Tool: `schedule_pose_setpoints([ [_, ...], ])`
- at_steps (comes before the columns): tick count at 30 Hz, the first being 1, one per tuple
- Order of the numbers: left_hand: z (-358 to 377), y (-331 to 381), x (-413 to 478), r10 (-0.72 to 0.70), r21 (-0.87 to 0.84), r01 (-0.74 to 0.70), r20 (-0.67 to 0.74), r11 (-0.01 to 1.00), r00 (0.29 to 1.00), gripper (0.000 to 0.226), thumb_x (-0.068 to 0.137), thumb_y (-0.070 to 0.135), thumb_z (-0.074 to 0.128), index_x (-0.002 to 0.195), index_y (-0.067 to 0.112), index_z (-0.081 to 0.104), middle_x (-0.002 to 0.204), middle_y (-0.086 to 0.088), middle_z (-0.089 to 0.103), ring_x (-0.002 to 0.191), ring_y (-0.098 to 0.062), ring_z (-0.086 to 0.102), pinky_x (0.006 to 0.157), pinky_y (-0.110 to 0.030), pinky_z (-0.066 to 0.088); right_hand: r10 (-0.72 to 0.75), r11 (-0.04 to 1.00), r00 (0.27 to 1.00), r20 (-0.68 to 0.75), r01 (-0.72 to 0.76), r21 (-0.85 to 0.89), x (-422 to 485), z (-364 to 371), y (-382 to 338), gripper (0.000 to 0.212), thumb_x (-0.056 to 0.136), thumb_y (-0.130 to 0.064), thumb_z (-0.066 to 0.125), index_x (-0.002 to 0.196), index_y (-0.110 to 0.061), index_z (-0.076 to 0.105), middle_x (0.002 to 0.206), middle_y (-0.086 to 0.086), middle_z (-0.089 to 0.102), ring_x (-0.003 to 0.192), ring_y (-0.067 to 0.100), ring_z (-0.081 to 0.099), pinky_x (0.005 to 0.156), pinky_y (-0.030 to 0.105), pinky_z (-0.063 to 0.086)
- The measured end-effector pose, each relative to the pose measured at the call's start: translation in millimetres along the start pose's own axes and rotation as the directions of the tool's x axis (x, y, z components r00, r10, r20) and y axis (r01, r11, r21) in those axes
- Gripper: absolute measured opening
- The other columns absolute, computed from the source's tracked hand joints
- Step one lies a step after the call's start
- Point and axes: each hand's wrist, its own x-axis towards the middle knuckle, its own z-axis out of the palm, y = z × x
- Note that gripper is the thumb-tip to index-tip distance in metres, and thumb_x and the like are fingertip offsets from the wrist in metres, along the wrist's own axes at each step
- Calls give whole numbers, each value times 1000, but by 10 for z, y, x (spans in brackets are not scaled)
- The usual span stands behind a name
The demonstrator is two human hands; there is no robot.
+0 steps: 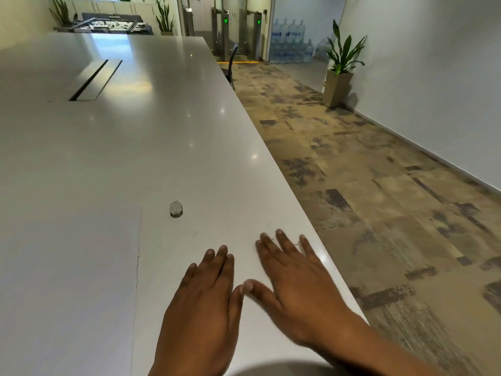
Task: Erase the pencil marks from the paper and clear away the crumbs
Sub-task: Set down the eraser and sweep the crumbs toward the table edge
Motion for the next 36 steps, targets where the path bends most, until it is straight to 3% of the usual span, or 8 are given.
schedule_pose_setpoints([
  [4,-21,12,2,-6,34,6,5,999,1000,57,102,47,23,143,19,52,151,5,45,140,-12,39,115,-34,29,90,995,996,-5,-90,-41,-47,-80,103,89,87,-77,-3,158,-23,-1,165,-7,-7,149,8,-20,122,40,-13],
  [8,-5,-5,-4,12,-18,-12,-5,1000,1000,58,102,48,22,150,22,41,158,8,32,147,-8,23,119,-24,10,-20,999,1000,7,20,45,-60,-61,-77,87,88,-77,-2,158,-25,-1,165,-9,-8,148,6,-20,122,38,-12],
  [12,-20,-27,7,42,-85,-40,18,996,999,60,99,46,27,152,21,39,158,7,35,146,-4,20,116,-23,10,-124,978,991,47,115,172,4,17,-302,85,86,-74,2,158,-29,2,165,-13,-2,148,1,-19,122,36,-13],
  [19,-70,50,-7,-3,-68,3,-9,998,1000,73,94,57,-1,157,28,20,162,17,8,148,2,-1,118,-20,-4,82,996,996,28,-82,19,-67,-22,-167,92,84,-78,-5,158,-22,0,165,-7,-4,150,10,-17,122,42,-12],
  [25,-78,63,-17,-13,-52,13,-1,999,1000,68,97,54,7,157,25,23,163,13,11,149,-1,1,118,-21,-5,99,983,995,-15,-96,157,-17,-107,215,99,77,-83,-11,158,-27,2,164,-11,-4,150,5,-11,124,38,-2],
  [28,-76,65,-18,-16,-49,16,4,999,1000,66,99,53,10,156,24,26,163,12,15,149,-2,5,119,-24,2,36,978,999,-41,-26,209,130,-68,417,93,83,-81,3,158,-27,11,165,-11,7,151,4,-1,124,35,8],
  [32,-55,44,-25,-21,-58,21,10,998,1000,64,100,53,13,155,24,29,162,12,18,149,-3,9,120,-25,6,-39,999,989,-141,43,19,88,-86,495,88,88,-78,8,151,-23,37,155,-7,36,143,11,29,116,29,24],
  [36,-77,62,-23,-26,-64,27,13,998,1000,63,100,53,15,156,26,27,162,15,15,149,1,4,120,-23,4,-6,992,968,-250,37,117,-28,-187,537,81,91,-76,14,139,-24,52,139,-11,51,128,8,43,102,22,29],
])
